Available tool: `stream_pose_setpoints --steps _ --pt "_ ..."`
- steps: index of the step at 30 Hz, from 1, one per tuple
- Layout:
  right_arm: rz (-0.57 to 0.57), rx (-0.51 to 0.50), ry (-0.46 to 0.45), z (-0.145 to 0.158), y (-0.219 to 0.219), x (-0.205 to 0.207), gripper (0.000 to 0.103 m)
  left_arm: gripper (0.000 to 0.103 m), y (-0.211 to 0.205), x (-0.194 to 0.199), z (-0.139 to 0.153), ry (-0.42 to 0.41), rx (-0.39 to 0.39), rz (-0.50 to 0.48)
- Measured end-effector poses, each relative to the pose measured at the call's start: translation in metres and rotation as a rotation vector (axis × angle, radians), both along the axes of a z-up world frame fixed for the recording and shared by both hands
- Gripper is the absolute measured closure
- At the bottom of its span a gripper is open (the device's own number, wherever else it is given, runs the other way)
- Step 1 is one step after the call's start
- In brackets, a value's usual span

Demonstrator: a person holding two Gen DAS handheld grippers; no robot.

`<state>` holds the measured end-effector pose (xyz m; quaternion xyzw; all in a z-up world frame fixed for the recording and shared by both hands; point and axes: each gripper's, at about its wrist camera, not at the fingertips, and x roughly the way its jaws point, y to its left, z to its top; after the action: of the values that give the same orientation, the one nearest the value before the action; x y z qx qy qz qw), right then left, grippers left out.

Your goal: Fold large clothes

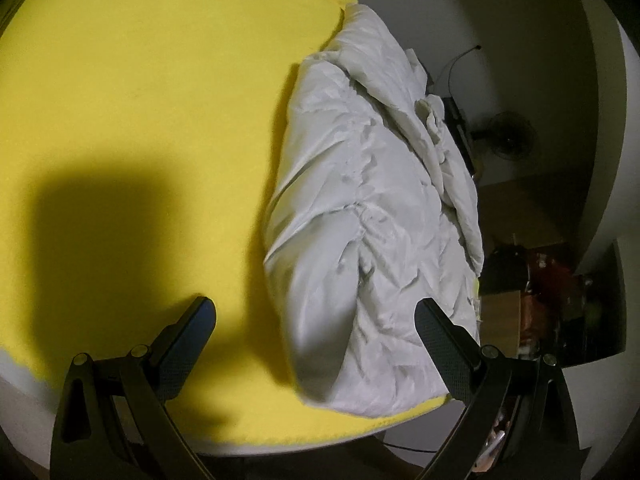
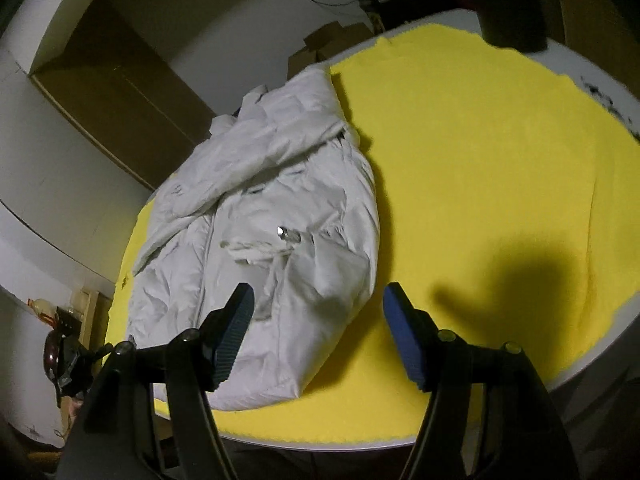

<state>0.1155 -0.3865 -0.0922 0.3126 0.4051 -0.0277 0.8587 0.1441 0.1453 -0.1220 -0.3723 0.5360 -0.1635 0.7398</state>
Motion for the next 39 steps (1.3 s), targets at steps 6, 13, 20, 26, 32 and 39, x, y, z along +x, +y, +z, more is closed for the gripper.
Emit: stream_pose_setpoints --steps 6,13,20,26,32,39 --pt "-0.016 -0.034 0.021 0.008 -0.007 -0.030 0.035 0.003 -0.026 0.027 0.002 -0.008 -0.019 -0.061" --pt "-0.057 0.246 0.062 -0.030 -0.035 -0.022 0.035 0.004 -0.049 0.049 0.001 -0.001 -0.013 -0.119" --pt "0.056 0.367 0.115 -0.059 -0.008 0.023 0.034 0.005 -0.053 0.044 -0.004 -0.015 -0.043 -0.108" --pt "0.062 0.275 0.182 -0.067 0.008 0.041 0.045 0.007 -0.044 0.036 -0.007 -0.031 -0.082 -0.085" --pt "0.036 0.264 0.137 -0.065 0.006 0.033 0.094 0.077 -0.036 0.040 -0.012 0.012 -0.024 -0.074" --pt "0.059 0.218 0.028 -0.032 0.017 0.019 0.097 0.090 -0.034 0.033 -0.001 -0.027 0.020 -0.088"
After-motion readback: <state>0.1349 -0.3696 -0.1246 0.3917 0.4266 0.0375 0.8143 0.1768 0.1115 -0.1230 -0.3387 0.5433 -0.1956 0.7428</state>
